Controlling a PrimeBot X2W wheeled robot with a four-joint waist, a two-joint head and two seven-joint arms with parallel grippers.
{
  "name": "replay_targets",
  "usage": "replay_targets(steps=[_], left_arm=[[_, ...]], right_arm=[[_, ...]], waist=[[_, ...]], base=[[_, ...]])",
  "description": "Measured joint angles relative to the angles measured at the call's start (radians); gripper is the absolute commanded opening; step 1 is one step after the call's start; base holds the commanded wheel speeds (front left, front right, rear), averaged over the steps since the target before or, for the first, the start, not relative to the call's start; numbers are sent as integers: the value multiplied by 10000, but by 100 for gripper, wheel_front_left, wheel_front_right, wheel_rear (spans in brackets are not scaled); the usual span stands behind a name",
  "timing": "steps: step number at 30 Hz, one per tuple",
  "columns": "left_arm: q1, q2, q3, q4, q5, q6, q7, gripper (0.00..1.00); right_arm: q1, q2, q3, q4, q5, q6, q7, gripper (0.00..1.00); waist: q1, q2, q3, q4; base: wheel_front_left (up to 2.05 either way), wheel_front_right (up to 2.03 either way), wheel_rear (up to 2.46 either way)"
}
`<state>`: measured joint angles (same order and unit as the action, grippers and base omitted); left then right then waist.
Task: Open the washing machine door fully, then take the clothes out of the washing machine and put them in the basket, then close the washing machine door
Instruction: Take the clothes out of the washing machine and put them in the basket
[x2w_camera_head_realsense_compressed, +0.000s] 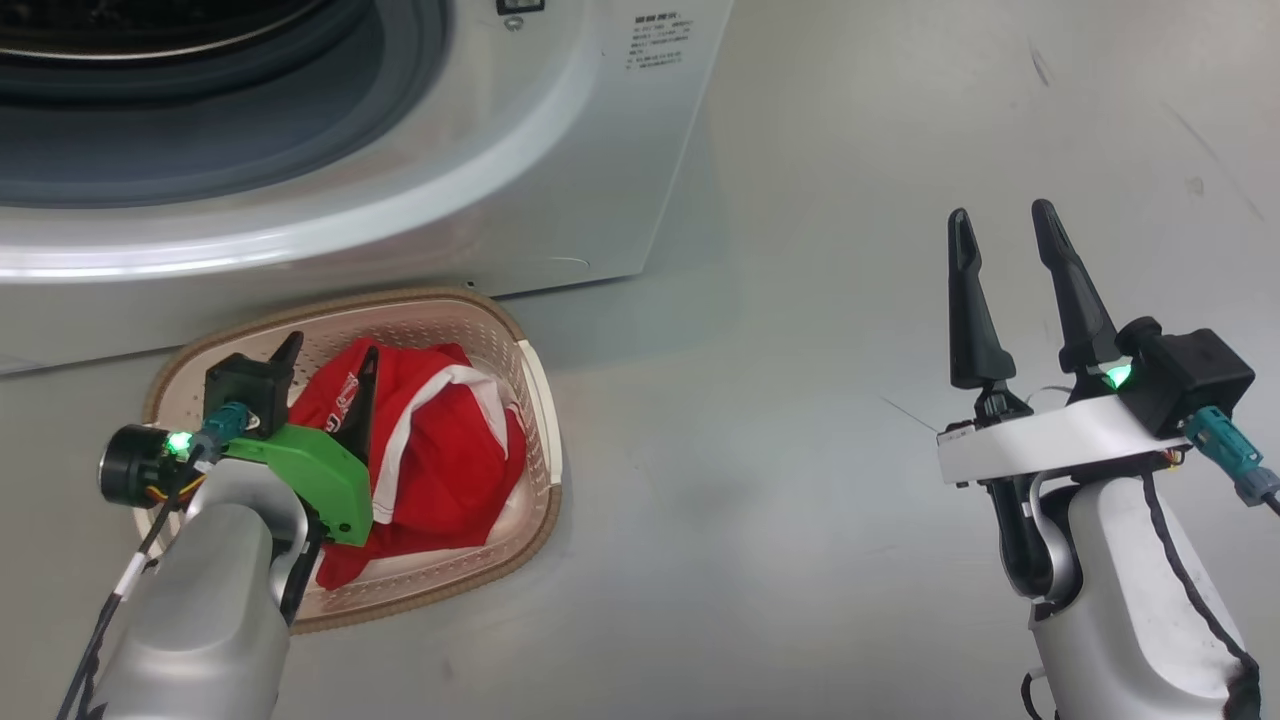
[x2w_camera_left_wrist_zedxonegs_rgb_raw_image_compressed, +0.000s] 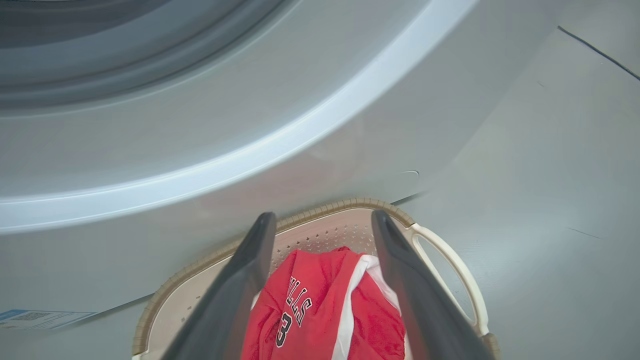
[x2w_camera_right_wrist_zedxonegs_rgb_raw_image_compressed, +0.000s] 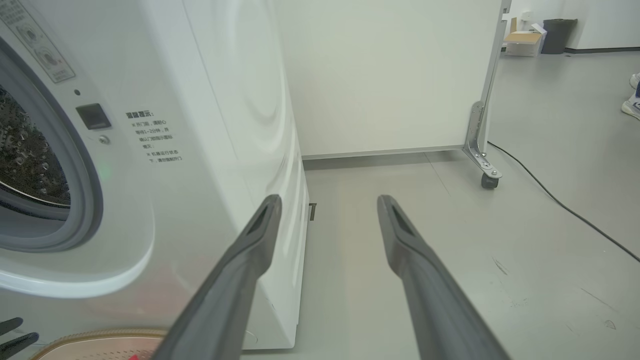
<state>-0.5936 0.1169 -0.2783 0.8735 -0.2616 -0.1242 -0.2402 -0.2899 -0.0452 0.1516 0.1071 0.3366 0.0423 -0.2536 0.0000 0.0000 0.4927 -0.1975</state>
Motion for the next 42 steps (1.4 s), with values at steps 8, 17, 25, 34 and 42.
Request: replay_targets(steps=[8, 17, 25, 34, 42], left_arm=[[492, -140, 86, -472, -198, 0, -90, 100], [1315, -313, 504, -1743, -570, -2, -107, 100], [2296, -318, 1064, -2844, -821, -2, -105, 100], [3404, -314, 1521, -3772, -894, -2, -107, 100], [4323, -311, 1856, -4541, -901, 6, -107, 100]], right_arm=[[484, -38, -100, 328, -151, 138, 0, 100], [1276, -38, -190, 658, -224, 224, 2, 100], [1826, -36, -205, 708, -309, 290, 2, 100], [2241, -31, -217, 719, -313, 385, 2, 100], [2523, -17, -244, 637, -313, 387, 2, 100]], waist=[[0, 0, -1060, 682], [0, 0, -2344, 1378], [-1, 0, -3374, 1914], [-1, 0, -4208, 2379], [-1, 0, -4565, 2473]], base=[[0, 0, 0], [0, 0, 0], [0, 0, 0], [0, 0, 0], [0, 0, 0]])
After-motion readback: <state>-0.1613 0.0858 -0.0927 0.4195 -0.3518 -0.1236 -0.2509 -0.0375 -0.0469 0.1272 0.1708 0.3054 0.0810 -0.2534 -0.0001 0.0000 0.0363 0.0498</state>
